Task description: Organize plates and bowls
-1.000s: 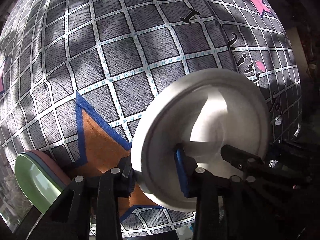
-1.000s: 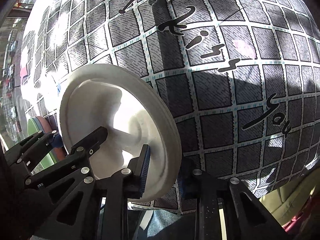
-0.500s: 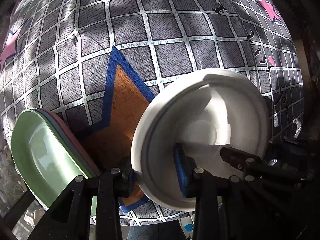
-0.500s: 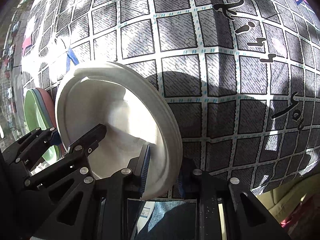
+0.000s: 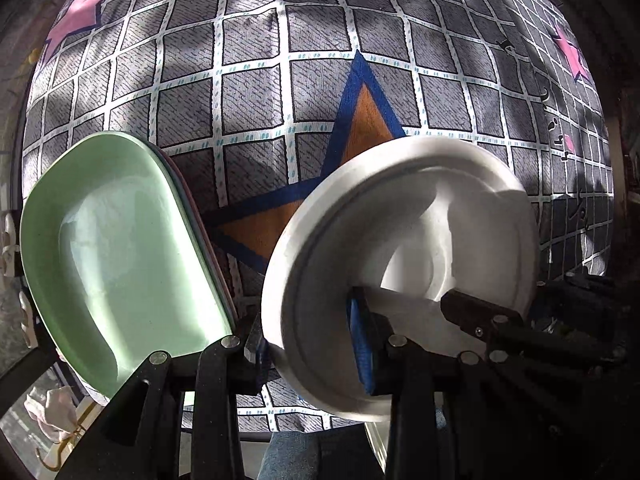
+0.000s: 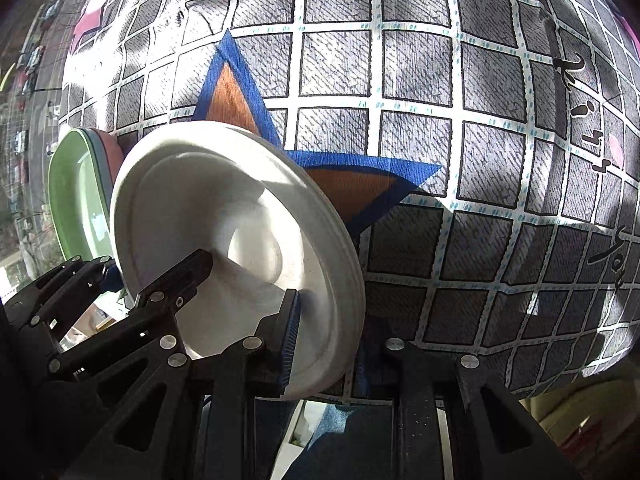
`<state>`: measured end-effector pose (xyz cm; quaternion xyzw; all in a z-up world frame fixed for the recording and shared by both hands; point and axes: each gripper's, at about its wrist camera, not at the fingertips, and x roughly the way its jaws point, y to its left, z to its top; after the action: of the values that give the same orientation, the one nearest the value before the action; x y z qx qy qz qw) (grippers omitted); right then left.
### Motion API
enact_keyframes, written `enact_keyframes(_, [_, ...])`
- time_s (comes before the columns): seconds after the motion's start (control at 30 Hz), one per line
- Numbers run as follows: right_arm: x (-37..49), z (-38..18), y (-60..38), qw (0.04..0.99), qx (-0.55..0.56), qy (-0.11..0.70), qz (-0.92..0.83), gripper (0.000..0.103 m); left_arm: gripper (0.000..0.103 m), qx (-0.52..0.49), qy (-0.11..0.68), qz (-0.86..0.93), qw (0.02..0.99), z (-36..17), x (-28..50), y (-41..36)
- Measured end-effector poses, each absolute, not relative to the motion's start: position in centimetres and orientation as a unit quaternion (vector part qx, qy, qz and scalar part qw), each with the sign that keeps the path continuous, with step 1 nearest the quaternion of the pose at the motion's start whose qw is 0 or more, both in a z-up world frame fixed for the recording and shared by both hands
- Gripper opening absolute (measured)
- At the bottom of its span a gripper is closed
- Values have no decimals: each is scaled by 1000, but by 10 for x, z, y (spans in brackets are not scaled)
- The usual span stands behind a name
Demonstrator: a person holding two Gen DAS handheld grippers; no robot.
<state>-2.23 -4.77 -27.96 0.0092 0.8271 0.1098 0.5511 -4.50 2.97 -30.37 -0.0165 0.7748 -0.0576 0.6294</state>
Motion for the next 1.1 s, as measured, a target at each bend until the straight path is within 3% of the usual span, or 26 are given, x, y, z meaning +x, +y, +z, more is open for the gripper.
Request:
enact_keyframes(0.27, [-42,-297,-40,555,3,824,113,27,36,-21,774,-60,629,-307,-59,100])
enact_keyframes(0.47, [-37,-276,-51,562,10,820,107,27,36,-25,764,-65,641,-299,-58,112])
enact_keyframes(1.1, [2,-209,0,607,-25,776,169,27,37,-64,699,21,711,-209,-52,193])
